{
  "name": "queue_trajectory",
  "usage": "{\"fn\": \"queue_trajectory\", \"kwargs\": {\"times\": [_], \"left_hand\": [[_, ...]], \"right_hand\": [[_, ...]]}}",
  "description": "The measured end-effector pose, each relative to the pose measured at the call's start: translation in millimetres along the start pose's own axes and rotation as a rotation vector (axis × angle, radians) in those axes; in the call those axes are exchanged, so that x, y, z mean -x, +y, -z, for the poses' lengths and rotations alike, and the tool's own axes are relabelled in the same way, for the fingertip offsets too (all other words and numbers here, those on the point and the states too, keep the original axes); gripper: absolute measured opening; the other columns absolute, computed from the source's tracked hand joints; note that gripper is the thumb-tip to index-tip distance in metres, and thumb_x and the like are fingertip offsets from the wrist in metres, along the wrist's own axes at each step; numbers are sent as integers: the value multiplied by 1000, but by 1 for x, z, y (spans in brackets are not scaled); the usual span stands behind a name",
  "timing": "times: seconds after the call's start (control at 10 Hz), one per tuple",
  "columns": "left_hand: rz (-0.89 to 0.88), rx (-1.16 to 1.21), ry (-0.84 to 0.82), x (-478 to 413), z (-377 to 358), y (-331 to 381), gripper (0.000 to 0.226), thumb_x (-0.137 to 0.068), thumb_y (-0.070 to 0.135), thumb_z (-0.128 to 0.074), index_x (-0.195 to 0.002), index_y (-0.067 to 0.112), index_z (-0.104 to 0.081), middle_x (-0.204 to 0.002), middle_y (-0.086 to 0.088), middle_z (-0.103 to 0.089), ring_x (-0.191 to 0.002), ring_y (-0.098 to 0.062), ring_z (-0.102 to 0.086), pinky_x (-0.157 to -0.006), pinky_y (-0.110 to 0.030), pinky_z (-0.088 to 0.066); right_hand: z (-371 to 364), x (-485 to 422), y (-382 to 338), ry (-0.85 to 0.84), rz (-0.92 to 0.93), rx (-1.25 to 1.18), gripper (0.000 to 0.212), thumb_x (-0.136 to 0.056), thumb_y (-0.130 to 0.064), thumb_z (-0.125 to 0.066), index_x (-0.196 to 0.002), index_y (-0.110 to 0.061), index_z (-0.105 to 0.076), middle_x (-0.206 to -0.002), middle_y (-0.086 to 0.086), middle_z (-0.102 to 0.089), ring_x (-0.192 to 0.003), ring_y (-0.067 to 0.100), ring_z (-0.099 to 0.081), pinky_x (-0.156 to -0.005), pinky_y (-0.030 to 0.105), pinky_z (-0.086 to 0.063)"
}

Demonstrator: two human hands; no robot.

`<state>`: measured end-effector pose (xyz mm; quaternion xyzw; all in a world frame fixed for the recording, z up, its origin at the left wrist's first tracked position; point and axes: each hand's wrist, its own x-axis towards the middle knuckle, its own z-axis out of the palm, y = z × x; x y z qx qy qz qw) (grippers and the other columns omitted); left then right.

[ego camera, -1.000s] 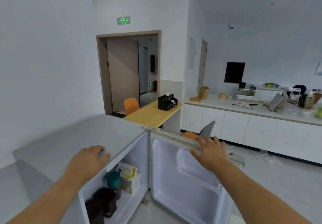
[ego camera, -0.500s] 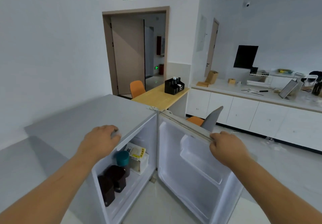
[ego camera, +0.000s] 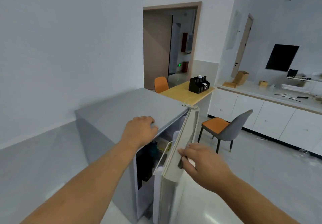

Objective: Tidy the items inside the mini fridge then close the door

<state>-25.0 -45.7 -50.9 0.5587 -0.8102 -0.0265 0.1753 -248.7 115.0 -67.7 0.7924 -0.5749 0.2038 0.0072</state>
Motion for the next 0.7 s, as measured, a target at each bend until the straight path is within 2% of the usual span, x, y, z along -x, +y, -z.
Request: {"fn": "queue_trajectory", "kwargs": {"times": [0.1, 0.2, 0.4, 0.5, 0.6, 0.7], "left_hand": [[-4, -10, -7, -2, -1, -1, 50, -95, 51, -42, -132, 25, -62, -134, -4, -65, -117, -29, -58, -98, -45, -49], [-6, 0, -1, -4, -3, -3, 49, -93, 52, -43, -132, 28, -61, -136, -1, -65, -119, -27, -56, -100, -45, -47], [-19, 17, -6, -4, -4, -6, 51, -91, 54, -43, -132, 29, -61, -134, 0, -65, -118, -25, -56, -100, -47, -46], [-27, 10, -1, -2, -5, -6, 53, -92, 59, -43, -131, 28, -61, -133, 0, -65, -118, -25, -56, -99, -46, -47], [-82, 5, 92, -2, -6, -2, 64, -91, 70, -42, -135, 27, -60, -141, -1, -63, -127, -25, -54, -104, -46, -45], [-123, 13, 211, -2, 4, 22, 78, -89, 83, -28, -145, 33, -51, -158, -1, -48, -144, -26, -41, -118, -51, -31]], "right_hand": [[-19, -22, -11, -12, 56, -8, 47, -100, -54, -39, -141, -36, -55, -127, -17, -61, -117, 4, -51, -97, 25, -44], [-32, -46, -22, -10, 73, -29, 48, -100, -54, -44, -144, -36, -51, -128, -16, -59, -120, 5, -50, -97, 23, -43], [-48, -63, -34, 44, 17, -75, 44, -97, -50, -49, -137, -34, -57, -121, -15, -62, -116, 6, -50, -89, 22, -44], [-42, -64, -32, 2, 36, -64, 47, -99, -57, -43, -137, -34, -59, -122, -14, -63, -116, 8, -51, -95, 26, -44], [-25, -64, -21, 91, 27, 31, 52, -100, -63, -37, -135, -32, -59, -129, -8, -62, -124, 13, -48, -108, 36, -39], [5, -64, -1, 222, -113, 132, 66, -99, -71, -27, -153, -34, -35, -157, -3, -41, -149, 22, -24, -122, 43, -18]]}}
